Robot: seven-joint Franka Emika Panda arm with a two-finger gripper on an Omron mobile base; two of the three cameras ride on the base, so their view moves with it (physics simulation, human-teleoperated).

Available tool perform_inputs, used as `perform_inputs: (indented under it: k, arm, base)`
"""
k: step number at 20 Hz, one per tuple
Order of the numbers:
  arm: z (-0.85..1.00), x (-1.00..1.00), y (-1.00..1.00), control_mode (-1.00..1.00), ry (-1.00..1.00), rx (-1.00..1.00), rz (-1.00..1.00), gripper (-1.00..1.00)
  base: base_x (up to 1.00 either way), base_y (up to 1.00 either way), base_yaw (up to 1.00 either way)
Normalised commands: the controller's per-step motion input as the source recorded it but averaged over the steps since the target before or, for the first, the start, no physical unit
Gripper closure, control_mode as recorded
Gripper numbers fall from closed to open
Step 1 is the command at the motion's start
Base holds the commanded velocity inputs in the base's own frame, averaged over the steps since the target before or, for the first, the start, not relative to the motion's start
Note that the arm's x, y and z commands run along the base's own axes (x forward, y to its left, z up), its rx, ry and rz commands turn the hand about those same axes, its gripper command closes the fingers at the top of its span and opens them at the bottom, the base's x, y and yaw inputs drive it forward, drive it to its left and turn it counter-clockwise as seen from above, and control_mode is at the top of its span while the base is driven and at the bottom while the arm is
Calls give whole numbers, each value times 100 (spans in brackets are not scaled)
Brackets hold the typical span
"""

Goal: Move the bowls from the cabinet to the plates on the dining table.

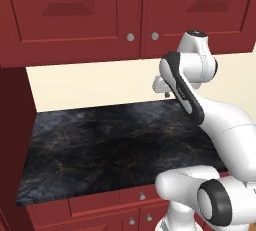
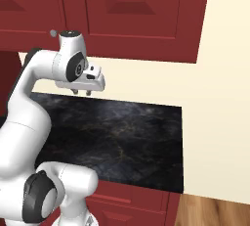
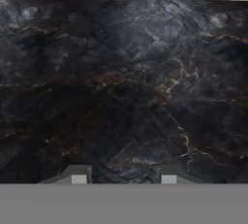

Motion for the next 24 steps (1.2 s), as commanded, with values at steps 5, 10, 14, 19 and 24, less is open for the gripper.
perform_inputs:
  k: [5,10,14,19,24]
  arm:
    - [0,-11,3,-100,0,0,0,-100]
    - [0,-58,16,-100,-2,0,1,-100]
    - [0,-71,27,-100,-5,0,3,-100]
    - [0,-24,20,-100,-2,0,1,-100]
    - [0,-27,40,-100,-7,0,2,-100]
  base:
    - [0,0,0]
    - [0,0,0]
    - [0,0,0]
    - [0,0,0]
    - [0,0,0]
